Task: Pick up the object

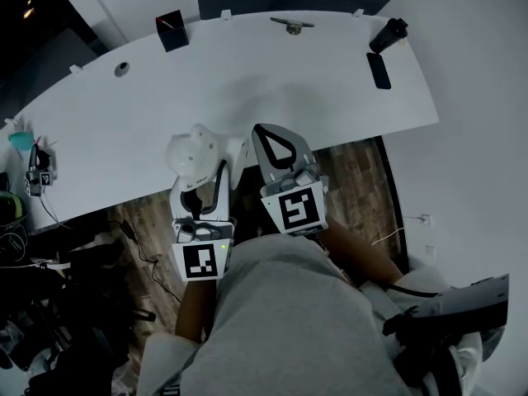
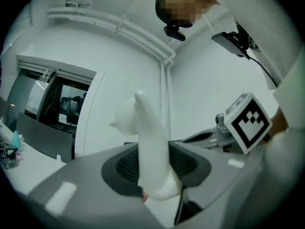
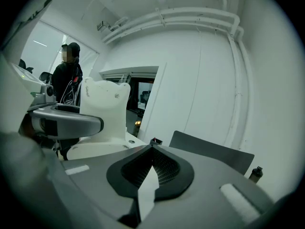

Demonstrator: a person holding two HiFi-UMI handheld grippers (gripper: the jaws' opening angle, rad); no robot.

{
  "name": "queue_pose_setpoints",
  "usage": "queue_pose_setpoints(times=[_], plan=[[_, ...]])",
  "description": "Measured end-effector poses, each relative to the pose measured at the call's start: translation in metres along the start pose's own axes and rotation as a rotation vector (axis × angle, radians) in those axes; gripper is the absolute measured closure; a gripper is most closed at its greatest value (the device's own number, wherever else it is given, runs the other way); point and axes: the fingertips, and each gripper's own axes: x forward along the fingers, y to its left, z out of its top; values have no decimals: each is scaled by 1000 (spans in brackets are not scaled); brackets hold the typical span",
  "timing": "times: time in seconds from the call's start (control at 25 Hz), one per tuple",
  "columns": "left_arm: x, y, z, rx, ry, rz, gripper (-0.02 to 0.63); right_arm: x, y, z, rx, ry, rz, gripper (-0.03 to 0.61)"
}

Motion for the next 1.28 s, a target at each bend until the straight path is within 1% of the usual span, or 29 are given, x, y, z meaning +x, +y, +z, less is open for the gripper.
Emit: queue_pose_setpoints(times=[0.12,0.28,0.4,0.6,0.72,0.8,1.08,1.28], plan=[[5,0,10,10,-22,31,451,-2,-7,7,3,-25,22,577],[16,-4,22,63,-61,49,451,-7,-22,8,-20,-47,37,577],[23,-8,19,65,-49,67,451,-8,-27,-1,35,-53,38,577],[30,-20,11,50,-18,65,451,-9,-31,-2,57,-62,49,577],[33,-22,11,63,-18,55,451,-12,-30,0,41,-71,49,577],[35,-20,11,56,-16,49,451,-12,-29,0,38,-71,44,577],[33,-21,11,50,-14,31,451,-17,-26,-3,61,-65,24,577],[33,-25,10,50,-13,18,453,-22,-31,-3,30,-57,12,577]])
